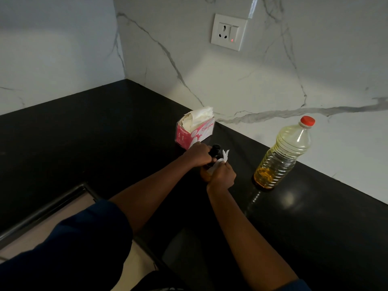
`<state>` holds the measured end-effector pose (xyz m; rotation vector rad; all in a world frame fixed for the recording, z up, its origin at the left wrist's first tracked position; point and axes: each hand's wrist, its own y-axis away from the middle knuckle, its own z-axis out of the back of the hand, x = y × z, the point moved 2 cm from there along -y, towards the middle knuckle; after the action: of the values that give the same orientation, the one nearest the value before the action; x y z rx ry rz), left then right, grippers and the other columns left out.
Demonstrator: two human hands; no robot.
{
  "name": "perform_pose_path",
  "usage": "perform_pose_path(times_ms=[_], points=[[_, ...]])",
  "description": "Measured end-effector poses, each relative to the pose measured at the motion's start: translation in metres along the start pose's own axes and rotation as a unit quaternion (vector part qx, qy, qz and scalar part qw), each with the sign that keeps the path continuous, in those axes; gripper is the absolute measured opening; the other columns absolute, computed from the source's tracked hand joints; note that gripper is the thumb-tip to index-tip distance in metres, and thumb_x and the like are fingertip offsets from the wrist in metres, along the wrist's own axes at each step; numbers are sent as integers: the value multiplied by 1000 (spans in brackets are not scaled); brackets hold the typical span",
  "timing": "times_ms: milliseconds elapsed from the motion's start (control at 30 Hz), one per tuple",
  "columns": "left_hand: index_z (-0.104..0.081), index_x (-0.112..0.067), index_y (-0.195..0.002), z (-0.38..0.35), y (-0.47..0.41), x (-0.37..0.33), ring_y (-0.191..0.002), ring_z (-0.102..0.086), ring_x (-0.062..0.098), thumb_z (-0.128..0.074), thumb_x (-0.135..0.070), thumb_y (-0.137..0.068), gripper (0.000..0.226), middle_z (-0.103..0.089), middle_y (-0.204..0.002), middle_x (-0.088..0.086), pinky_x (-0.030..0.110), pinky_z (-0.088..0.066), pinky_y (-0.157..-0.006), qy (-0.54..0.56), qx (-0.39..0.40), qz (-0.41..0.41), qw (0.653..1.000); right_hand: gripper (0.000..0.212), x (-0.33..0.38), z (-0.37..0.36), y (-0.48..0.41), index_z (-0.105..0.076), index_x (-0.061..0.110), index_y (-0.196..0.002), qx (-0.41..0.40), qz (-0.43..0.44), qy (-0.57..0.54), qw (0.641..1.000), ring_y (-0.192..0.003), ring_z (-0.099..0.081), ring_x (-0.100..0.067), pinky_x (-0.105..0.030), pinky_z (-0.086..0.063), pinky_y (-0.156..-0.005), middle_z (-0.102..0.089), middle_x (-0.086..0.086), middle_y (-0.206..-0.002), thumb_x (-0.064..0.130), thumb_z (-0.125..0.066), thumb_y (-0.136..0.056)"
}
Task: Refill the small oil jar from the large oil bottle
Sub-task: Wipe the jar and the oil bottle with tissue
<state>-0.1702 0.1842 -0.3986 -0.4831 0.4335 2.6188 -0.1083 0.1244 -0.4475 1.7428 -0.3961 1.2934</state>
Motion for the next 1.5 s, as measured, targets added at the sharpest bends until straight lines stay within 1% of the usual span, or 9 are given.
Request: perform_pose_path(times_ms=[167, 300, 467, 600, 867, 1000, 1100, 1300, 1500], points=[[-56, -6, -119, -4, -4, 2, -96, -58, 20, -55, -48, -87, 53, -63, -108, 11, 24, -40, -77, 21, -15, 30, 999, 28, -1, 5, -13, -49, 14, -70, 4, -33, 56, 998, -88, -56, -18, -32, -46, -86, -60, -10, -99, 13, -41, -96], [-57, -3, -110, 0, -3, 2, -80, -53, 15, -58, -38, -89, 41, -59, -91, 9, 23, -40, -72, 28, -34, 45, 998, 22, -14, 10, -15, -54, 13, -73, 5, -72, 55, 996, -87, -57, -19, -29, -47, -73, -62, -9, -100, 12, -47, -93], [-53, -7, -125, 0, -4, -6, -106, -59, 22, -60, -24, -89, 41, -62, -116, 12, 26, -44, -88, 41, -57, 12, 997, 20, -17, 7, -8, -64, 8, -95, -13, -40, 3, 999, -64, -50, -9, -20, -38, -55, -58, 0, -79, 13, -45, -94], [-51, -9, -130, 4, -3, -6, -110, -58, 24, -58, -22, -90, 43, -61, -120, 13, 26, -45, -89, 61, -42, 2, 997, 28, -7, 0, -2, -64, 12, -116, -5, 59, 10, 998, -75, -61, -8, -23, -51, -63, -67, -2, -103, 18, -47, -94], [-59, -3, -119, 3, -4, -2, -103, -61, 24, -65, -32, -84, 46, -66, -110, 13, 25, -43, -83, 77, -54, 23, 995, 28, -1, 5, -26, -54, 16, -73, 16, 12, 83, 996, -84, -58, -18, -31, -48, -79, -62, -10, -96, 13, -37, -96], [-63, -2, -111, 3, -5, -2, -94, -62, 21, -66, -31, -84, 40, -67, -102, 12, 24, -43, -77, 78, -52, 28, 995, 27, -17, 4, -9, -64, 13, -114, -4, 67, 23, 997, -72, -58, -12, -27, -49, -62, -66, -6, -102, 13, -45, -94], [-63, -3, -107, 4, -3, -3, -88, -60, 18, -65, -32, -84, 37, -65, -93, 9, 22, -41, -72, 77, -54, 30, 995, 32, -15, 4, -1, -58, 15, -125, -8, 91, -12, 996, -86, -66, -21, -35, -57, -78, -66, -2, -103, 13, -49, -94], [-61, -2, -116, 2, -1, 0, -105, -62, 25, -69, -31, -81, 46, -67, -108, 14, 31, -48, -92, 111, -57, 23, 992, 28, -7, 13, -26, -54, 16, -72, 11, 11, 53, 998, -67, -51, -11, -21, -39, -58, -59, -7, -88, 10, -38, -95], [-61, -3, -117, 1, -3, 0, -106, -61, 25, -71, -29, -80, 47, -67, -110, 14, 30, -47, -91, 130, -56, 38, 989, 32, -45, 12, -14, -65, 14, -113, -26, 3, 23, 999, -62, -55, -7, -19, -43, -52, -67, -1, -97, 8, -41, -94]])
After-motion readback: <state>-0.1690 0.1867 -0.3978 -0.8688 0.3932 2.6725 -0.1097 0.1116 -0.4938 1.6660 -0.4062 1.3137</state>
